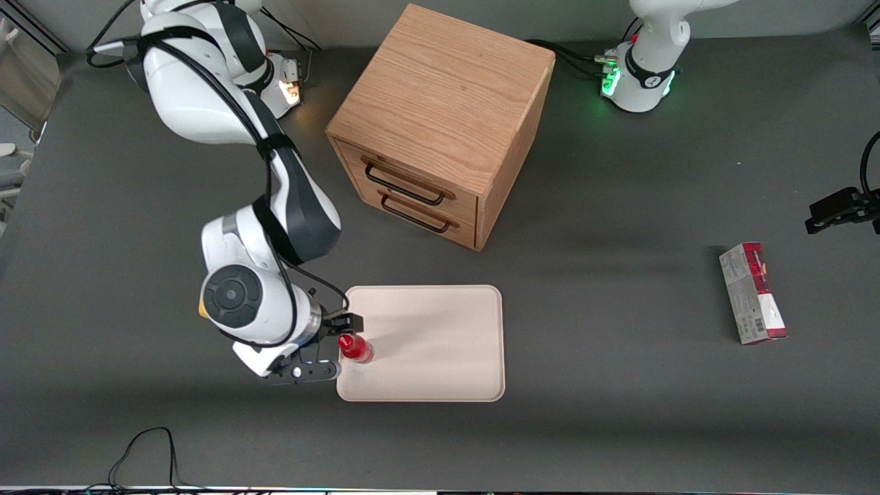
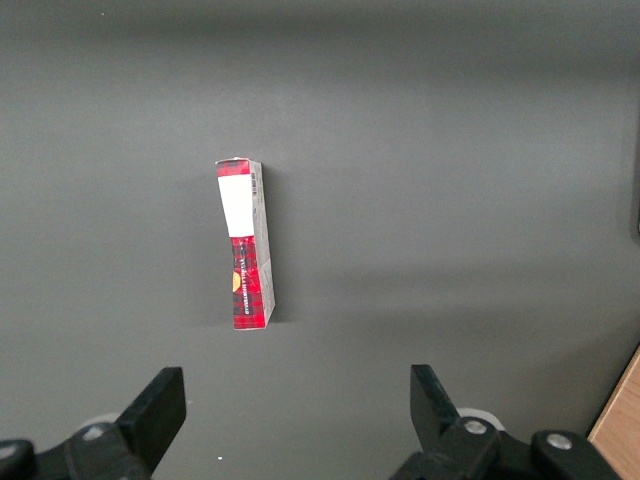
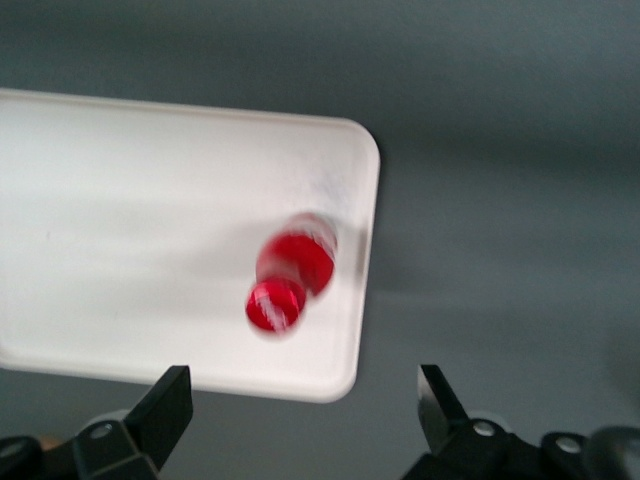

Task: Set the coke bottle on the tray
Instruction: 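Lower the bottle onto the tray and open the right gripper, then raise the open right gripper away from the bottle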

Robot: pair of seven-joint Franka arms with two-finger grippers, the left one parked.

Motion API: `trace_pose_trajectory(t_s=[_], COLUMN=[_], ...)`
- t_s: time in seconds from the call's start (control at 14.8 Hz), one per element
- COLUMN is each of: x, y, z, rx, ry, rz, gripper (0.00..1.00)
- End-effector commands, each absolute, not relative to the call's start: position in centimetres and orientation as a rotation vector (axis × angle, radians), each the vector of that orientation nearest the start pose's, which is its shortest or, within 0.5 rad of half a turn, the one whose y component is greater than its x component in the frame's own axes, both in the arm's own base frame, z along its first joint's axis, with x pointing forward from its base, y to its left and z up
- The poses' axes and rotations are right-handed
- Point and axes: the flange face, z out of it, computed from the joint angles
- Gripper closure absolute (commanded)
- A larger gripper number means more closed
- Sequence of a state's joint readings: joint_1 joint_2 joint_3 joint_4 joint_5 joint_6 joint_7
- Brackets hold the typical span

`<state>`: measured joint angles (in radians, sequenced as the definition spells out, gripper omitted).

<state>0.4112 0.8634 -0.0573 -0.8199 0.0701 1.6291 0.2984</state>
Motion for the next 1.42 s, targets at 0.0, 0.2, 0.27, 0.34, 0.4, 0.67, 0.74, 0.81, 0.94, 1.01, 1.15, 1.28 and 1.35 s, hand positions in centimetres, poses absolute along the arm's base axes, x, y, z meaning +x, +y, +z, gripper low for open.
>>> trace_pose_trajectory(t_s=[0.0, 0.2, 0.27, 0.34, 0.4, 0.67, 0.74, 0.81, 0.94, 1.01, 1.15, 1.28, 1.35], x=[68.5, 65.6, 64.8, 63.9, 63.0, 60.0, 59.3, 58.6, 57.6, 57.1, 56.2, 55.3, 54.9], y=[27.5, 25.3, 23.9, 22.9, 21.8, 12.6, 10.1, 8.1, 4.5, 2.8, 0.3, -0.1, -0.1], z=[46.5, 52.0, 53.4, 54.3, 55.0, 57.9, 57.9, 58.0, 58.2, 58.2, 59.1, 60.5, 60.8], rx=[-3.142, -3.166, -3.176, -3.177, -3.174, -3.116, -3.101, -3.089, -3.074, -3.07, -3.065, -3.071, -3.076], ry=[-0.075, -0.055, -0.029, -0.019, -0.009, 0.139, 0.136, 0.139, 0.157, 0.12, 0.099, 0.109, 0.107], rz=[0.168, 0.253, 0.274, 0.303, 0.318, 0.233, 0.197, 0.171, 0.141, 0.14, 0.126, 0.101, 0.122], gripper=[0.0, 0.0, 0.0, 0.0, 0.0, 0.0, 0.0, 0.0, 0.0, 0.0, 0.0, 0.0, 0.0])
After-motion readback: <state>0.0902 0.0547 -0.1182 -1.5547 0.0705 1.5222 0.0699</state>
